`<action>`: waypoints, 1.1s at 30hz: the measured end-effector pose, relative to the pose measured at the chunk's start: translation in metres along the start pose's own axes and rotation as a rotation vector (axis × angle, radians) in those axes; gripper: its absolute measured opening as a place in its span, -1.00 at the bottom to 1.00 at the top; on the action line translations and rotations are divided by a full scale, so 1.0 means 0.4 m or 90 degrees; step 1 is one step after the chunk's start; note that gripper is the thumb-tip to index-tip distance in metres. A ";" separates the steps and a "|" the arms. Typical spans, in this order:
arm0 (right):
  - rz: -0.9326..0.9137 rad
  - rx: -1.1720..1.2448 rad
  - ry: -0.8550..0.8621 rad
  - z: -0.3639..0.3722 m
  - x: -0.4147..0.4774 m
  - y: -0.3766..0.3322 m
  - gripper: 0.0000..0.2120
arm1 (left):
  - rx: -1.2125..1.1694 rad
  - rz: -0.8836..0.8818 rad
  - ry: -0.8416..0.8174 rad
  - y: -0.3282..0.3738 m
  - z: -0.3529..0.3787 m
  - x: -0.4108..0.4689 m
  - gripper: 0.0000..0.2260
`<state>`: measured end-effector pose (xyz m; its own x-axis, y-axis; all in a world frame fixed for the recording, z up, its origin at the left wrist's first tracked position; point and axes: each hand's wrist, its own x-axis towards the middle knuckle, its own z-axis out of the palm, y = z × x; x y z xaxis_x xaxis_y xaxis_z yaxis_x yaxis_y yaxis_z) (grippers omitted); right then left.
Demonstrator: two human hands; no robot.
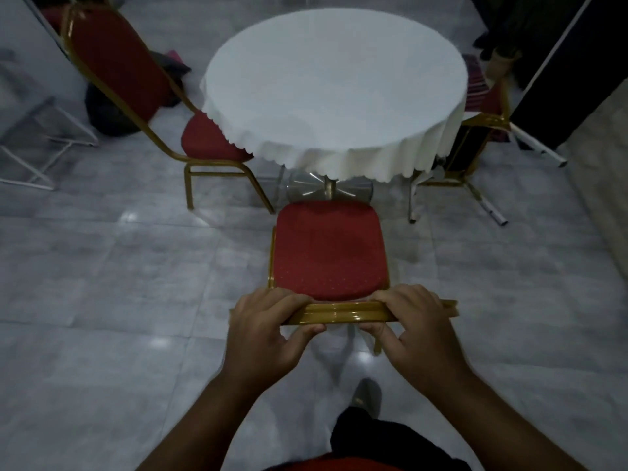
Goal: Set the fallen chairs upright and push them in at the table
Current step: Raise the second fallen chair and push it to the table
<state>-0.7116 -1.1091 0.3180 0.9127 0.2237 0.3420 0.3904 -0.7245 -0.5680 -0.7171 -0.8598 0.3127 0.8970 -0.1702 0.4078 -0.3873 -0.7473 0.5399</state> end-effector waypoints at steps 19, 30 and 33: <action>0.044 -0.076 -0.149 0.052 0.216 0.075 -0.59 | -0.020 -0.057 -0.099 -0.059 0.038 0.232 -0.87; 0.148 -0.157 -0.068 0.116 0.234 0.000 -0.71 | 0.037 0.000 -0.042 -0.136 0.058 0.249 -0.75; 0.145 -0.162 -0.057 0.142 0.237 -0.019 -0.71 | 0.042 0.006 -0.031 -0.165 0.041 0.246 -0.76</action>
<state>-0.6212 -1.0455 0.3122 0.9844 0.0853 0.1541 0.1427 -0.8989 -0.4143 -0.5997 -0.8378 0.3053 0.9034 -0.2067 0.3758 -0.3819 -0.7864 0.4855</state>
